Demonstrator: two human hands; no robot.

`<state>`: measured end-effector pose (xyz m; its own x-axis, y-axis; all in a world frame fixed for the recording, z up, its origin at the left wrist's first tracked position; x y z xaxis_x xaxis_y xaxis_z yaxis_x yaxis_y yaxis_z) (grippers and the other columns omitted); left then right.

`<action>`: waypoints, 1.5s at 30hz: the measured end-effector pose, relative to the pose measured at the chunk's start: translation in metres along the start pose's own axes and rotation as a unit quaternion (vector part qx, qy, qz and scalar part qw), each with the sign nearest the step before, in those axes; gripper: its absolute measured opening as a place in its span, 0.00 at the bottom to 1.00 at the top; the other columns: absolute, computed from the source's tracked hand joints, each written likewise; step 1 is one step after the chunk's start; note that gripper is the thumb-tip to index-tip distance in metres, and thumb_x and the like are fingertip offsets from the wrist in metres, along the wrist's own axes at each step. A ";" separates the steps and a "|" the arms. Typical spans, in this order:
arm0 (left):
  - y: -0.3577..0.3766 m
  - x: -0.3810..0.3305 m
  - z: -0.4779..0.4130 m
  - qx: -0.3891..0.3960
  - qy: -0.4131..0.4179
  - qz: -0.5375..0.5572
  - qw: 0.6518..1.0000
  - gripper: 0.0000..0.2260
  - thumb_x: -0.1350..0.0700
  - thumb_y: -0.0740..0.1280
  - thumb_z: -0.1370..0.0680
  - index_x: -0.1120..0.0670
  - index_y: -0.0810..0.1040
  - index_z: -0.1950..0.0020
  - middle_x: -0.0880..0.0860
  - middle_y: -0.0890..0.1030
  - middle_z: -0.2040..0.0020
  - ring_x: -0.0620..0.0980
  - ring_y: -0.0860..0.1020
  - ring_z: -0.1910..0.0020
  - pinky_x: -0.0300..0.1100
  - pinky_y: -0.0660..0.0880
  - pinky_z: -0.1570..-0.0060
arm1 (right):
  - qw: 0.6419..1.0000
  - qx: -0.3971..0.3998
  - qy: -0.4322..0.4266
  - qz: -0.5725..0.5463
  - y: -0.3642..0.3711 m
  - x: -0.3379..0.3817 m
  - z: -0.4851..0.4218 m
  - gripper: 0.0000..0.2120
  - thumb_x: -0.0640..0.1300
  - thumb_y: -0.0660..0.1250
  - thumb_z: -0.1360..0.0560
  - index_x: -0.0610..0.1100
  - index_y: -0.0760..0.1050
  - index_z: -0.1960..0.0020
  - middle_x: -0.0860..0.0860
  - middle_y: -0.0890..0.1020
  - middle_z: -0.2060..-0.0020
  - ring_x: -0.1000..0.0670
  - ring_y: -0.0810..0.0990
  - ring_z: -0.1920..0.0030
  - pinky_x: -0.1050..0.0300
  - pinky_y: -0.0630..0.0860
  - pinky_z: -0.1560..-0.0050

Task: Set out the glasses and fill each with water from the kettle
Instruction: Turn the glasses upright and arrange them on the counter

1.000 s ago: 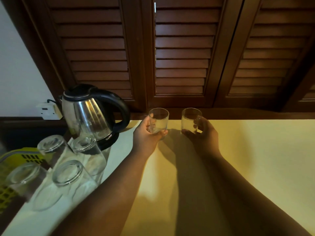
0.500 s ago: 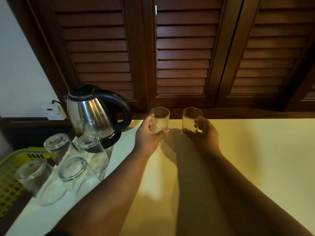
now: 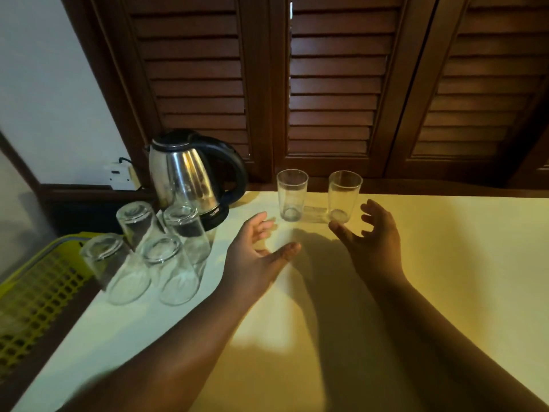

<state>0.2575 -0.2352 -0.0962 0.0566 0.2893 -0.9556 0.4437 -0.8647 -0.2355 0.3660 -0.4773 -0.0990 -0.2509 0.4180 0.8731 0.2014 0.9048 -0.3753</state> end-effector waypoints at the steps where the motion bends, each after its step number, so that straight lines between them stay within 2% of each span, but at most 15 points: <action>1: -0.006 -0.003 0.012 0.005 0.002 0.001 1.000 0.38 0.43 0.79 0.31 0.45 0.69 0.24 0.39 0.78 0.36 0.38 0.75 0.35 0.36 0.75 0.42 | 1.000 0.008 -0.001 -0.016 0.001 0.006 0.012 0.41 0.57 0.79 0.30 0.49 0.66 0.22 0.48 0.74 0.26 0.50 0.75 0.35 0.56 0.80 0.48; 4: -0.025 -0.007 0.046 0.017 -0.002 0.020 1.000 0.31 0.41 0.79 0.34 0.37 0.72 0.34 0.33 0.80 0.42 0.32 0.75 0.37 0.34 0.75 0.45 | 0.997 0.045 -0.010 -0.063 0.005 0.028 0.048 0.38 0.58 0.77 0.30 0.51 0.68 0.24 0.50 0.75 0.27 0.51 0.75 0.36 0.62 0.76 0.49; 7: -0.050 -0.007 0.077 0.019 -0.008 0.037 0.999 0.30 0.37 0.81 0.37 0.38 0.76 0.38 0.32 0.81 0.42 0.31 0.77 0.39 0.39 0.77 0.43 | 0.992 0.090 -0.018 -0.084 0.016 0.048 0.081 0.40 0.64 0.74 0.33 0.52 0.69 0.24 0.52 0.76 0.28 0.51 0.77 0.36 0.62 0.76 0.47; 10: -0.078 0.000 0.103 -0.006 -0.015 0.066 0.998 0.32 0.39 0.79 0.41 0.45 0.79 0.39 0.39 0.85 0.44 0.37 0.81 0.42 0.39 0.78 0.46 | 0.986 0.129 -0.034 -0.095 0.028 0.067 0.108 0.42 0.67 0.73 0.34 0.52 0.69 0.24 0.55 0.77 0.30 0.53 0.77 0.36 0.63 0.75 0.45; 16: -0.140 0.008 0.125 -0.068 0.011 0.074 0.995 0.27 0.44 0.79 0.39 0.52 0.81 0.43 0.52 0.85 0.51 0.50 0.83 0.52 0.36 0.80 0.52 | 0.977 0.184 -0.043 -0.100 0.063 0.092 0.143 0.40 0.68 0.74 0.33 0.56 0.71 0.25 0.62 0.78 0.33 0.60 0.77 0.36 0.64 0.75 0.43; 19: -0.170 0.010 0.123 -0.089 0.026 0.075 0.993 0.23 0.45 0.78 0.37 0.50 0.81 0.45 0.52 0.85 0.52 0.47 0.83 0.54 0.39 0.80 0.51 | 0.974 0.202 -0.045 -0.094 0.085 0.105 0.156 0.41 0.70 0.72 0.34 0.56 0.71 0.25 0.63 0.78 0.34 0.62 0.77 0.36 0.65 0.75 0.44; 22: -0.203 0.013 0.116 -0.106 0.044 0.085 0.990 0.20 0.47 0.80 0.33 0.53 0.81 0.46 0.53 0.85 0.55 0.43 0.82 0.57 0.34 0.80 0.54 | 0.971 0.218 -0.043 -0.094 0.107 0.120 0.168 0.41 0.70 0.72 0.35 0.57 0.71 0.26 0.63 0.78 0.34 0.61 0.77 0.36 0.66 0.75 0.44; 27: -0.257 0.013 0.093 -0.112 0.072 0.029 0.991 0.07 0.59 0.74 0.27 0.56 0.81 0.50 0.47 0.85 0.59 0.37 0.81 0.61 0.28 0.77 0.57 | 0.968 0.229 -0.053 -0.090 0.136 0.142 0.175 0.41 0.68 0.74 0.34 0.55 0.70 0.25 0.61 0.78 0.33 0.60 0.77 0.35 0.62 0.77 0.42; 29: -0.275 0.009 0.083 -0.104 0.085 -0.008 0.991 0.09 0.58 0.76 0.27 0.52 0.81 0.49 0.47 0.84 0.56 0.39 0.80 0.59 0.31 0.78 0.56 | 0.966 0.235 -0.065 -0.085 0.143 0.155 0.174 0.40 0.68 0.73 0.35 0.56 0.71 0.26 0.60 0.77 0.32 0.60 0.76 0.35 0.60 0.78 0.40; 33: -0.295 0.003 0.054 -0.056 0.086 -0.133 0.986 0.20 0.44 0.77 0.31 0.39 0.78 0.41 0.43 0.81 0.46 0.44 0.80 0.48 0.45 0.79 0.50 | 0.954 0.270 -0.130 -0.003 0.162 0.187 0.169 0.40 0.71 0.72 0.35 0.61 0.69 0.26 0.64 0.70 0.32 0.60 0.72 0.34 0.59 0.75 0.38; 35: -0.283 -0.013 0.039 0.025 0.120 -0.232 0.965 0.29 0.39 0.77 0.33 0.35 0.72 0.35 0.37 0.76 0.41 0.39 0.77 0.42 0.44 0.79 0.44 | 0.939 0.289 -0.177 0.057 0.173 0.204 0.165 0.39 0.67 0.76 0.33 0.60 0.69 0.25 0.65 0.68 0.33 0.62 0.70 0.34 0.64 0.71 0.37; 38: -0.253 -0.022 0.014 0.178 0.163 -0.409 0.880 0.37 0.40 0.78 0.32 0.33 0.65 0.27 0.36 0.67 0.31 0.39 0.69 0.32 0.45 0.73 0.32 | 0.891 0.358 -0.224 0.165 0.195 0.227 0.162 0.39 0.62 0.78 0.31 0.56 0.70 0.24 0.62 0.68 0.30 0.62 0.66 0.37 0.74 0.64 0.43; 40: -0.240 -0.018 -0.002 0.261 0.151 -0.462 0.834 0.38 0.41 0.78 0.30 0.35 0.63 0.25 0.38 0.64 0.28 0.41 0.65 0.29 0.45 0.70 0.30 | 0.848 0.417 -0.220 0.241 0.213 0.234 0.161 0.38 0.59 0.79 0.30 0.55 0.69 0.24 0.55 0.71 0.27 0.57 0.70 0.35 0.67 0.68 0.42; 43: -0.218 -0.017 -0.013 0.350 0.190 -0.515 0.759 0.35 0.43 0.76 0.27 0.41 0.66 0.23 0.42 0.68 0.28 0.44 0.71 0.32 0.42 0.73 0.34 | 0.798 0.467 -0.195 0.326 0.227 0.235 0.155 0.38 0.54 0.80 0.29 0.53 0.68 0.23 0.51 0.73 0.26 0.49 0.73 0.30 0.58 0.71 0.40; 45: -0.210 -0.019 -0.016 0.383 0.212 -0.521 0.732 0.33 0.43 0.76 0.26 0.43 0.68 0.24 0.44 0.71 0.29 0.44 0.72 0.33 0.40 0.73 0.37 | 0.761 0.482 -0.205 0.383 0.237 0.237 0.149 0.37 0.54 0.80 0.30 0.52 0.70 0.25 0.51 0.75 0.29 0.48 0.75 0.33 0.55 0.75 0.40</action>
<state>0.1778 -0.0531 -0.0255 0.3891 0.9175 -0.0827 -0.1795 -0.0126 -0.9837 0.2132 -0.1514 -0.0280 -0.7233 0.6644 0.1881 -0.3023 -0.0597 -0.9514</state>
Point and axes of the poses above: each hand's wrist, its own z-axis away from the middle knuckle, its own y-axis out of the palm, x = y × z, the point moved 10 cm from there along -z, towards the middle knuckle
